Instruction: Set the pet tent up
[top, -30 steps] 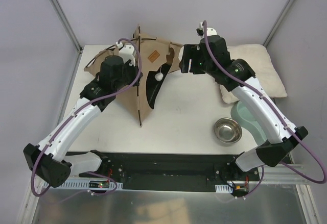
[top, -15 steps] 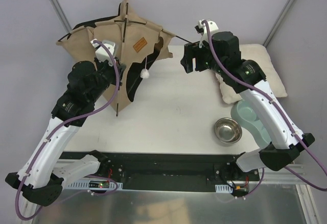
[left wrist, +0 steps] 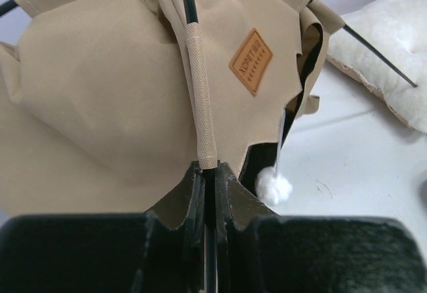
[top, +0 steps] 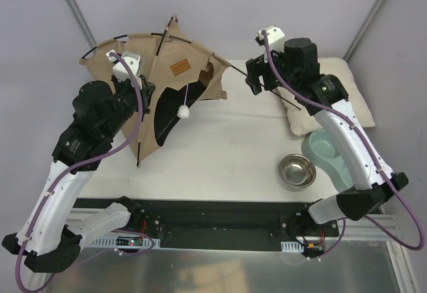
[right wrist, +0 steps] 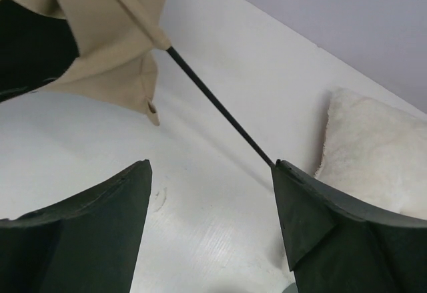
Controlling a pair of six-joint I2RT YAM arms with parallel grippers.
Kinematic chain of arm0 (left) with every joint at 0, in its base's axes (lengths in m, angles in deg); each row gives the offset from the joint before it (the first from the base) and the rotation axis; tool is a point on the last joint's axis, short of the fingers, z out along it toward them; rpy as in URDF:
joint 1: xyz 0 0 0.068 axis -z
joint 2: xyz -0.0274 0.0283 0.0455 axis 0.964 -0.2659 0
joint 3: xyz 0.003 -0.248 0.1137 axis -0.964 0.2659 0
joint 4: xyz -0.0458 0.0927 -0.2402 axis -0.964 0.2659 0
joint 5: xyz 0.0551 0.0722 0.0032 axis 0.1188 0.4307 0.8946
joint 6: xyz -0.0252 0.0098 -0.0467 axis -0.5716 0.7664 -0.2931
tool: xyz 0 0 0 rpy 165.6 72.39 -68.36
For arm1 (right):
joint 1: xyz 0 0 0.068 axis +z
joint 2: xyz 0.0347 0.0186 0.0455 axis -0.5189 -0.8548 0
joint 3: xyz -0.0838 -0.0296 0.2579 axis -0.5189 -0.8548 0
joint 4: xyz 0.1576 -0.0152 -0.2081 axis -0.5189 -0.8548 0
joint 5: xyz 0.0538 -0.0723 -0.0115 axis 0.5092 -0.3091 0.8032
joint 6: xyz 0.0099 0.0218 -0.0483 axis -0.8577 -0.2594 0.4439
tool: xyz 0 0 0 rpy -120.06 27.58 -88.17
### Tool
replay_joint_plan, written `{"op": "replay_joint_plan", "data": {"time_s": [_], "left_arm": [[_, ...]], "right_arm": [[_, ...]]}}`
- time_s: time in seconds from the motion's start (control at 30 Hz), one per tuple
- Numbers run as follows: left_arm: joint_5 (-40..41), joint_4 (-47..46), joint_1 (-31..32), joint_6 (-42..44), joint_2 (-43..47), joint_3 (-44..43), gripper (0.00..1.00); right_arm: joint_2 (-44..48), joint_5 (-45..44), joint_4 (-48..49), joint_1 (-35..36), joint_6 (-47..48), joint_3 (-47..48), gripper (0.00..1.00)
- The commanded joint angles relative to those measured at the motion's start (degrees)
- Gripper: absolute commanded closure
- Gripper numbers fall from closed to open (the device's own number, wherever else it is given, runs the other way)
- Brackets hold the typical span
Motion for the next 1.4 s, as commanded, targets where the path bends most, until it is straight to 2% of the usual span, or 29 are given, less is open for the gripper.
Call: {"op": "replay_joint_plan", "data": {"time_s": [0.0, 0.2, 0.27, 0.4, 0.6, 0.8, 0.93, 1.1, 1.2, 1.37], "left_arm": [[-1.4, -2.5, -0.3, 1.9, 2.0, -3.6, 1.00], [-1.4, -1.5, -0.4, 1.4, 2.7, -3.5, 1.00], [-1.6, -1.3, -0.4, 1.4, 2.9, -3.5, 1.00], [-1.2, -1.0, -0.4, 1.2, 3.4, -3.5, 1.00], [-1.6, -0.6, -0.4, 0.9, 3.8, -3.4, 1.00], [-0.9, 0.1, -0.5, 0.4, 4.2, -2.8, 1.00], [0.5, 0.5, -0.5, 0.4, 4.2, -2.7, 1.00], [1.0, 0.7, -0.5, 0.2, 4.4, -2.4, 1.00], [0.8, 0.7, -0.5, -0.1, 4.2, -2.3, 1.00], [0.7, 0.7, -0.5, -0.2, 4.0, -2.3, 1.00]], "right_arm": [[-3.5, 9.7, -3.6, -3.6, 8.2, 2.7, 0.22], [-12.2, 20.7, -17.0, -6.2, 11.8, 13.8, 0.25], [-14.0, 22.5, -18.9, -6.3, 12.2, 15.5, 0.25], [-16.0, 22.9, -18.0, -6.3, 12.5, 15.2, 0.27], [-20.4, 24.4, -16.4, -6.8, 13.7, 15.8, 0.35], [-21.0, 25.0, -13.5, -6.9, 12.8, 16.2, 0.39], [-16.1, 26.2, -12.8, -7.0, 9.9, 14.9, 0.35], [-7.8, 23.3, -4.1, -7.4, 8.3, 5.3, 0.25], [-9.6, 20.1, -5.4, -7.4, 10.2, 5.9, 0.24], [-15.8, 23.2, -10.5, -7.8, 13.9, 9.4, 0.27]]}}
